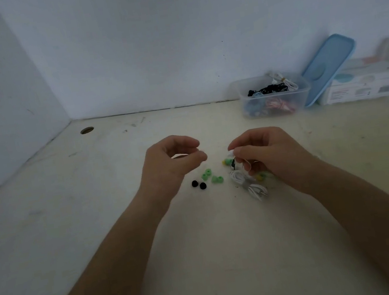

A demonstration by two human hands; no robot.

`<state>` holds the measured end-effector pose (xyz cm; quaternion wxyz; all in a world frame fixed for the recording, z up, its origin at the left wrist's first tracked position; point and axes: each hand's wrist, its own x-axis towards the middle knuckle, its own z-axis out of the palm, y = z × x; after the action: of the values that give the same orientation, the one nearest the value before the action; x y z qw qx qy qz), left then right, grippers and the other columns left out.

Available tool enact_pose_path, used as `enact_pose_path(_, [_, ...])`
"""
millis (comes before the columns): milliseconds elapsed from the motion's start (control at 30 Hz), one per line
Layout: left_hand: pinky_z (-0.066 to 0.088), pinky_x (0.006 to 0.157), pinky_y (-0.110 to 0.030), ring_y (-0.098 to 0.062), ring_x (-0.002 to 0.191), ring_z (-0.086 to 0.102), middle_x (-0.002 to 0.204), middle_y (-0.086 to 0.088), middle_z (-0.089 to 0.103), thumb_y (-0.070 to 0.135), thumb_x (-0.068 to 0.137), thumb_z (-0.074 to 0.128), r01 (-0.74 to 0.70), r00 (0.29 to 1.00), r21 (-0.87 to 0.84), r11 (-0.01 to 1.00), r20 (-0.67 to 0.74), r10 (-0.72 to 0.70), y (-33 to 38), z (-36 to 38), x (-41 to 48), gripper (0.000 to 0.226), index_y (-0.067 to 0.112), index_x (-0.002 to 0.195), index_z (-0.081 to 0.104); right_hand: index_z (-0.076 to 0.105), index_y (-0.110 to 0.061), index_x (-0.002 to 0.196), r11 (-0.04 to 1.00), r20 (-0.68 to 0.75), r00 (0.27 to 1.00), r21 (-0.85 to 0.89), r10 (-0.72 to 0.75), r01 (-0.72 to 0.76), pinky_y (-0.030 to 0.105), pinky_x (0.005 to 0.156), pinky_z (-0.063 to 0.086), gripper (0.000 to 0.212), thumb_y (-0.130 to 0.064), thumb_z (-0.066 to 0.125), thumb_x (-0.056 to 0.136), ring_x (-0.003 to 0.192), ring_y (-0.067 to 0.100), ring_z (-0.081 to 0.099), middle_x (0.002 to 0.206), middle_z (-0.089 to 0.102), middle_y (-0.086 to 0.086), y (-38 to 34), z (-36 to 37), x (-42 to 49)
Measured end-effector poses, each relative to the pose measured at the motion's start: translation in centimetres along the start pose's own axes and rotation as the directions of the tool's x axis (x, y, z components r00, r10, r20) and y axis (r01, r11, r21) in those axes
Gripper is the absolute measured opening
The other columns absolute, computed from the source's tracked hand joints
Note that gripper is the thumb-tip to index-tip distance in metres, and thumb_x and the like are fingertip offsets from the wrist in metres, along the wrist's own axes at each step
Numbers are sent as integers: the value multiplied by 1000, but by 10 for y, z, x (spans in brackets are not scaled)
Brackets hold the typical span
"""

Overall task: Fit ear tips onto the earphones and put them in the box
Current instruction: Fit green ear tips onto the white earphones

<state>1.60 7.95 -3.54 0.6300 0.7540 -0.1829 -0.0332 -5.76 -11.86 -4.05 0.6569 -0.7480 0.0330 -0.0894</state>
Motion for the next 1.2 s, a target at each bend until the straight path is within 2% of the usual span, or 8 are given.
enact_pose_path(133, [55, 72, -18, -10, 80, 73, 90, 1, 76, 5, 76, 81, -19, 998, -28, 999, 53, 21, 1, 11, -6, 23, 12, 97, 73, 73, -7, 88, 1000, 5, 1000, 20, -2, 2, 28, 56, 50, 8, -2, 67, 89, 57, 15, 57, 69, 68, 8, -4, 0, -4])
enact_pose_path(333, [60, 75, -29, -19, 83, 74, 89, -5, 77, 0, 77, 79, -38, 993, -83, 996, 108, 47, 3, 19, -10, 25, 8, 100, 73, 72, -7, 87, 999, 19, 1000, 42, -21, 21, 27, 55, 50, 7, -3, 67, 88, 56, 15, 57, 68, 67, 9, -7, 1, -6])
enact_pose_path(600, [57, 80, -23, -16, 91, 74, 95, -5, 77, -7, 80, 74, -80, 989, -134, 988, 113, 96, 2, 21, -12, 28, 5, 104, 71, 71, -6, 88, 998, 21, 999, 57, -27, 26, 29, 57, 52, 3, -4, 69, 86, 58, 16, 59, 71, 69, 12, -8, 2, -6])
enact_pose_path(667, [58, 81, -30, -17, 92, 74, 95, -4, 77, -8, 80, 73, -83, 989, -127, 988, 113, 98, 2, 21, -12, 28, 6, 104, 71, 71, -6, 88, 998, 17, 999, 63, -31, 30, 28, 57, 53, 3, -5, 70, 85, 58, 16, 60, 72, 70, 12, -8, 2, -6])
enact_pose_path(767, [59, 83, -49, -18, 92, 74, 94, -2, 78, -7, 80, 73, -88, 989, -101, 991, 111, 99, 2, 22, -12, 29, 11, 102, 71, 70, -5, 90, 997, 22, 998, 54, -52, 51, 28, 58, 54, 3, -4, 70, 87, 60, 16, 61, 75, 71, 12, -8, 2, -7])
enact_pose_path(800, [59, 84, -49, -18, 91, 74, 94, -1, 78, -8, 79, 74, -94, 988, -96, 991, 111, 105, 2, 22, -12, 29, 12, 101, 71, 70, -5, 91, 997, 28, 998, 43, -63, 62, 29, 59, 54, 4, -4, 70, 87, 61, 17, 62, 76, 72, 11, -8, 2, -7])
enact_pose_path(967, [58, 79, -25, -15, 88, 74, 92, -1, 78, -10, 77, 74, -125, 984, -99, 987, 114, 136, 2, 24, -13, 33, 13, 100, 71, 71, -8, 90, 996, 39, 995, 9, -92, 92, 32, 62, 55, 5, -9, 73, 85, 64, 19, 64, 77, 73, 11, -7, 2, -8])
enact_pose_path(1200, [58, 79, -24, -14, 87, 74, 92, -2, 77, -11, 76, 75, -159, 980, -87, 983, 108, 168, 2, 25, -12, 34, 12, 100, 71, 71, -7, 90, 995, 16, 995, -9, -97, 97, 31, 61, 56, 3, -7, 72, 87, 63, 18, 64, 77, 73, 11, -5, 3, -6])
